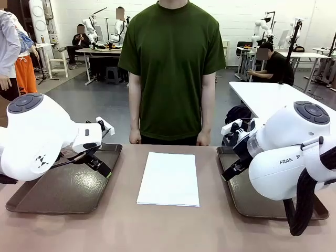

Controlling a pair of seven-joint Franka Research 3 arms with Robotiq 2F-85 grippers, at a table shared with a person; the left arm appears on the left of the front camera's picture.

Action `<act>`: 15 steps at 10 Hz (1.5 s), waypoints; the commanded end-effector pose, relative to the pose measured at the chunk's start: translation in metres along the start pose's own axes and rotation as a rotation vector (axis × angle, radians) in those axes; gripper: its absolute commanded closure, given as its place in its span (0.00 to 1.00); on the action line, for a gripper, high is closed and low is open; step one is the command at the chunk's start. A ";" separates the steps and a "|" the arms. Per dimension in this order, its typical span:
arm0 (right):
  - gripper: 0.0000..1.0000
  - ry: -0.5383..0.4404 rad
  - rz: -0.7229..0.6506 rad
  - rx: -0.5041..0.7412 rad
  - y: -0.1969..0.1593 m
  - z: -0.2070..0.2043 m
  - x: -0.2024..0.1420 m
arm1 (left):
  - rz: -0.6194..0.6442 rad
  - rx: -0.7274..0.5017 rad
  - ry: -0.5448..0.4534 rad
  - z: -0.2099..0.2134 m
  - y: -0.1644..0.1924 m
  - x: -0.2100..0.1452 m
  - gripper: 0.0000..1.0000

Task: Sort the A4 documents.
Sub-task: Receive the A4 Paper.

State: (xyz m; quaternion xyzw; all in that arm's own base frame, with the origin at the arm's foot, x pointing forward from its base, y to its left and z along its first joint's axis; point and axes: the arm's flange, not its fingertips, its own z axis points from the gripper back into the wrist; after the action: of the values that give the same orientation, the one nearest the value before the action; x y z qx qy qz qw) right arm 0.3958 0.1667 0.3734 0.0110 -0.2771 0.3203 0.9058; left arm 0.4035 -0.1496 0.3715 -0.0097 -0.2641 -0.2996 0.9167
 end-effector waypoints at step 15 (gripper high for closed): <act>0.00 -0.216 -0.071 0.247 -0.092 0.061 -0.035 | -0.046 -0.238 -0.106 0.098 0.044 -0.027 0.00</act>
State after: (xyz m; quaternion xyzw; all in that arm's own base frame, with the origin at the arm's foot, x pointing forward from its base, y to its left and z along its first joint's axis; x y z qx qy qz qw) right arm 0.4008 0.0766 0.4370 0.1311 -0.3298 0.3138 0.8807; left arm 0.3814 -0.0916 0.4628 -0.1305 -0.2955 -0.3367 0.8845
